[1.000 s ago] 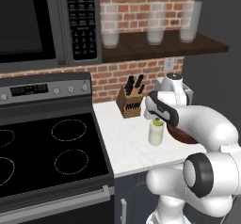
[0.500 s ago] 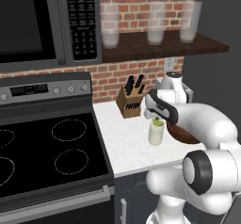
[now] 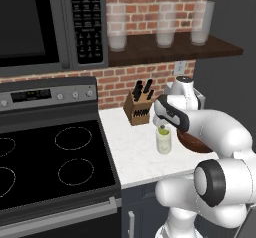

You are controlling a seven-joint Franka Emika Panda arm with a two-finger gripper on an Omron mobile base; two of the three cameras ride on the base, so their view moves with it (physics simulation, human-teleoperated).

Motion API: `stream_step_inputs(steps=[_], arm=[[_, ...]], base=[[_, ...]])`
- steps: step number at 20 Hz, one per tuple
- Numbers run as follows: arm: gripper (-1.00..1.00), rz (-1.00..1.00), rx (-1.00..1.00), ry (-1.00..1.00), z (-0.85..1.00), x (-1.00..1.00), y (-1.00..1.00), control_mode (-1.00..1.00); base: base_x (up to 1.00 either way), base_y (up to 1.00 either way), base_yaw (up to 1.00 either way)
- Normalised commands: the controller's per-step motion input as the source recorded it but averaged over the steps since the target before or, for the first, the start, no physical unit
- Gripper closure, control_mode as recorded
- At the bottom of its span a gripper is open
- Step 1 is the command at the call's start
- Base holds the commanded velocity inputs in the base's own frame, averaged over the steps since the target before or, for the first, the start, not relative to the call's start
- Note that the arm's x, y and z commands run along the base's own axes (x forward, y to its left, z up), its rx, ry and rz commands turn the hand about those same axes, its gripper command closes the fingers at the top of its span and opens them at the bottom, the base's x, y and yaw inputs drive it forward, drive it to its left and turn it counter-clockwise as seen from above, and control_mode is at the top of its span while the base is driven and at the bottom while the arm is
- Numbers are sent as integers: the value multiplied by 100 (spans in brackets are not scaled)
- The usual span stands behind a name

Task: Grab a lemon wedge from the fridge and one ice cube from the ice bowl, and put them in the glass of lemonade.

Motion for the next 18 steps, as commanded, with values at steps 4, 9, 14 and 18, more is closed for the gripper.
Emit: stream_step_inputs(steps=[4, 9, 14, 18], arm=[[-100, 0, 0, 0, 0, 0, 0, -100], [-100, 0, 0, 0, 0, 0, 0, -100], [-100, 0, 2, -2, 1, 0, -22, -100], [-100, 0, 13, -1, 26, 0, -51, -100]], base=[[0, 0, 0], [0, 0, 0], [0, 0, 0], [0, 0, 0]])
